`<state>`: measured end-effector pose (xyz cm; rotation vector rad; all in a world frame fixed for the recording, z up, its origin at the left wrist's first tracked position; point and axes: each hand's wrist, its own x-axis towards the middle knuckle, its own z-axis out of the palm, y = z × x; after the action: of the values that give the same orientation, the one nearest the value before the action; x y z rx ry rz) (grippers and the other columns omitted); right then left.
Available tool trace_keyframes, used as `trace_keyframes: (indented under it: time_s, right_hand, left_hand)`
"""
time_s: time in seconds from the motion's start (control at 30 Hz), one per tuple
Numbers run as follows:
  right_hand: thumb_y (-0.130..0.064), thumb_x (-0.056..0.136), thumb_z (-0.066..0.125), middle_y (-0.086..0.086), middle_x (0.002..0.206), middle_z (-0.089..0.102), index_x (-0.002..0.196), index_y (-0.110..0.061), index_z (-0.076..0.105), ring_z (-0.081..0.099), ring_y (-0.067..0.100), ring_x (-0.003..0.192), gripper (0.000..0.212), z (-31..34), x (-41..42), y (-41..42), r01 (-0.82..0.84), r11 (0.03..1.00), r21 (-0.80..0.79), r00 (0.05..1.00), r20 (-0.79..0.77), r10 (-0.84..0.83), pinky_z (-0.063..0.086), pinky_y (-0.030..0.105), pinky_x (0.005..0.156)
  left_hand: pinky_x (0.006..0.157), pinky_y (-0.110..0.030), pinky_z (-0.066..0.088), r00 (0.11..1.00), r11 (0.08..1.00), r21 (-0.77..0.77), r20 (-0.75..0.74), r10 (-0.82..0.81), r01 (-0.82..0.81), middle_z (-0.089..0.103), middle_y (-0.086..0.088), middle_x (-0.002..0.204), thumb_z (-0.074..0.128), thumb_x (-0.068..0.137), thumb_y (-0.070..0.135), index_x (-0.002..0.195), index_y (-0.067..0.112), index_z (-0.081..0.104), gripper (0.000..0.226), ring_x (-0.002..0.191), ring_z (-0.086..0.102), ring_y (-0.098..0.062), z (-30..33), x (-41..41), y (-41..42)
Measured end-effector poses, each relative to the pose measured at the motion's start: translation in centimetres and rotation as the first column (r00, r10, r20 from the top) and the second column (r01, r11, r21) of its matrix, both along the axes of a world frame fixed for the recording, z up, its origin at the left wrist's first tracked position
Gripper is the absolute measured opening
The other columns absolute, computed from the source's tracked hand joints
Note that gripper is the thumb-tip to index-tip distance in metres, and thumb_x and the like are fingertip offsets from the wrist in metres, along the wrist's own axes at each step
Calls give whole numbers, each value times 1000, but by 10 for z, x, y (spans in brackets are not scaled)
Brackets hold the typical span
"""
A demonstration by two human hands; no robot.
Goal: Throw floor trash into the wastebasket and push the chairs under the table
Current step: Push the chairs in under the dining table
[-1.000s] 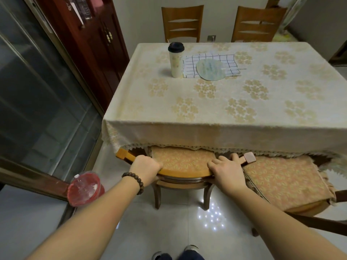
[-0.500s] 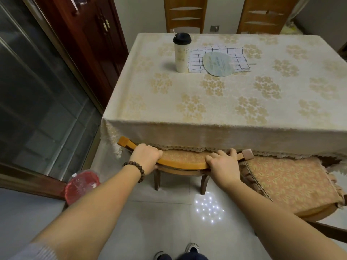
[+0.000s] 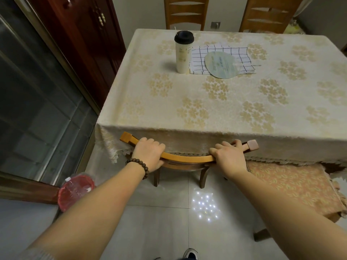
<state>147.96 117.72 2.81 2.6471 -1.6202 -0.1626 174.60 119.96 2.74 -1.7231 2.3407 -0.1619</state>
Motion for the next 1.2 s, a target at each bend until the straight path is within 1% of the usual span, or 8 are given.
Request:
trace_keyframes:
  time_s: [0.13, 0.33, 0.5, 0.6, 0.67, 0.8, 1.03, 1.2]
  right_hand:
    - [-14, 77, 64, -7, 65, 45, 75, -22, 56, 48, 23, 74, 12, -1, 5, -16, 7, 1000, -5, 1000, -8, -7, 31, 43, 83]
    - [-21, 84, 58, -6, 75, 54, 80, -25, 54, 47, 22, 82, 7, -2, 17, -36, 2, 1000, 11, 1000, -27, -2, 26, 39, 77]
    - [-24, 85, 59, -2, 83, 56, 85, -23, 52, 49, 25, 89, 6, -2, 36, -36, 20, 1000, 17, 1000, 10, -20, 30, 43, 84]
    - [-46, 81, 60, 2, 105, 60, 109, -23, 53, 47, 28, 105, 37, -5, 38, -32, 54, 998, 34, 998, 13, -55, 29, 50, 95]
    - [-64, 75, 55, 3, 108, 60, 113, -22, 53, 48, 29, 109, 57, -6, 44, -27, 67, 998, 9, 997, 40, -68, 28, 54, 97]
    - [-77, 70, 32, 1, 101, 62, 104, -25, 60, 49, 28, 104, 68, -6, 56, -20, 78, 997, -20, 994, 74, -76, 26, 56, 96]
    - [-75, 72, 28, 2, 103, 58, 102, -27, 59, 45, 29, 105, 65, -12, 101, -10, 92, 996, -15, 989, 118, -90, 24, 58, 97]
    - [-78, 73, 32, 4, 112, 58, 108, -28, 59, 43, 31, 115, 66, -15, 96, -22, 66, 997, -46, 992, 110, -60, 19, 61, 101]
  left_hand:
    - [72, -36, 36, 1000, 1000, -1, -8, 27, -27, 60, 2, 88, 55, 78, 56, 89, 23, 49, 35, 87, 55, -21, -5, 5, -10]
    - [65, -35, 32, 999, 999, 26, 12, -33, 33, 57, 3, 87, 54, 78, 57, 85, 26, 42, 34, 83, 53, -20, -7, 20, -28]
    - [82, -38, 39, 999, 999, 3, 0, -42, 42, 58, -1, 105, 58, 76, 57, 104, 23, 51, 44, 100, 52, -23, -7, 40, -36]
    - [104, -50, 26, 995, 994, -80, -63, 74, -79, 50, -8, 130, 68, 67, 55, 118, 24, 53, 62, 125, 39, -29, -10, 33, -24]
    - [110, -56, 14, 977, 978, -108, -135, 165, -180, 45, -12, 137, 63, 65, 67, 126, 23, 51, 76, 132, 31, -32, -13, 24, -12]
    - [113, -52, 11, 944, 956, -126, -234, 231, -265, 54, -9, 128, 29, 66, 87, 119, 17, 58, 93, 126, 40, -29, -10, 22, -5]
    - [113, -48, 13, 963, 969, -104, -177, 205, -226, 54, -5, 130, 23, 66, 89, 118, 18, 60, 96, 127, 39, -27, -8, 74, -13]
    - [97, -42, 32, 955, 948, -196, -212, 208, -250, 59, 0, 79, 28, 66, 89, 73, 18, 58, 78, 82, 50, -24, -8, 67, -15]
